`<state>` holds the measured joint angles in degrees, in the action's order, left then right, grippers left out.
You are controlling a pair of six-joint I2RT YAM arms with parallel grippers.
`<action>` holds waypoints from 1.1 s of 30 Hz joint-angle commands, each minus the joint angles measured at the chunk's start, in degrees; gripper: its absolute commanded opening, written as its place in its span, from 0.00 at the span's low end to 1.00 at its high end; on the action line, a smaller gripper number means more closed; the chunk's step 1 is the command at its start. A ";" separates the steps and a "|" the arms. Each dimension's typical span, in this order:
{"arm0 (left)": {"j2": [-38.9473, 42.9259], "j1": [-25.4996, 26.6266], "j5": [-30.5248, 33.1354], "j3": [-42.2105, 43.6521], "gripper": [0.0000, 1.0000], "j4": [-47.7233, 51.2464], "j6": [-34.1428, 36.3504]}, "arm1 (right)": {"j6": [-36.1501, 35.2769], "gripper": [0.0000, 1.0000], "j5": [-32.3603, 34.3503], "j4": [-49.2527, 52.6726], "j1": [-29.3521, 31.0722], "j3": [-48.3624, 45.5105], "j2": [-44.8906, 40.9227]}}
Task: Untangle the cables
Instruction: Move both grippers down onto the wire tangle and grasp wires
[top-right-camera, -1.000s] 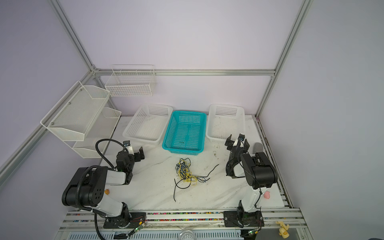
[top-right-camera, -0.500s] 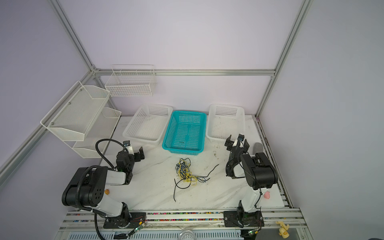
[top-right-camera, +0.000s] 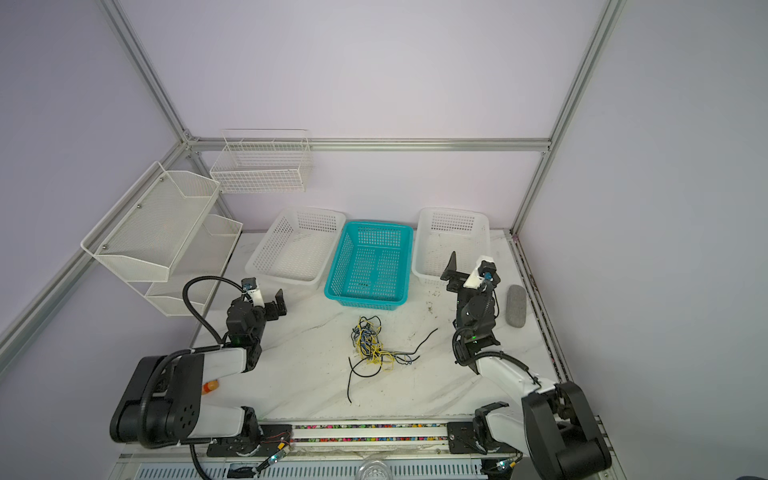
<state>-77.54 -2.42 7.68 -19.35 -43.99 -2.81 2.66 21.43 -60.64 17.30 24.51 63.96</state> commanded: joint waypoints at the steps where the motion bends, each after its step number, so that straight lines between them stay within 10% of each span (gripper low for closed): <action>1: 6.23 0.71 1.40 -3.24 1.00 5.17 -1.76 | 12.15 0.97 -4.89 6.45 0.02 0.83 -6.36; 4: 10.63 1.35 1.61 -4.81 1.00 10.17 -8.86 | 35.52 0.97 -9.22 17.69 0.09 2.77 -11.58; 8: 16.51 1.50 -1.56 -9.43 1.00 20.90 -20.45 | 28.47 0.97 -25.13 23.05 0.78 8.82 -9.45; 15: 25.92 0.49 -6.41 -16.97 1.00 43.56 -49.92 | 18.43 0.95 -28.36 44.67 11.85 18.53 -3.50; 22: 29.72 1.15 -26.90 -15.09 1.00 41.84 -47.60 | 13.33 0.81 -28.21 59.12 20.17 22.25 4.27; 33: 38.03 14.78 -20.39 -12.15 1.00 55.77 -46.52 | 15.95 0.76 -25.46 57.65 29.61 18.66 14.42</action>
<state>-40.71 9.52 -14.44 -30.79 7.68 -49.41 18.41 -5.08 -3.70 44.97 44.07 77.76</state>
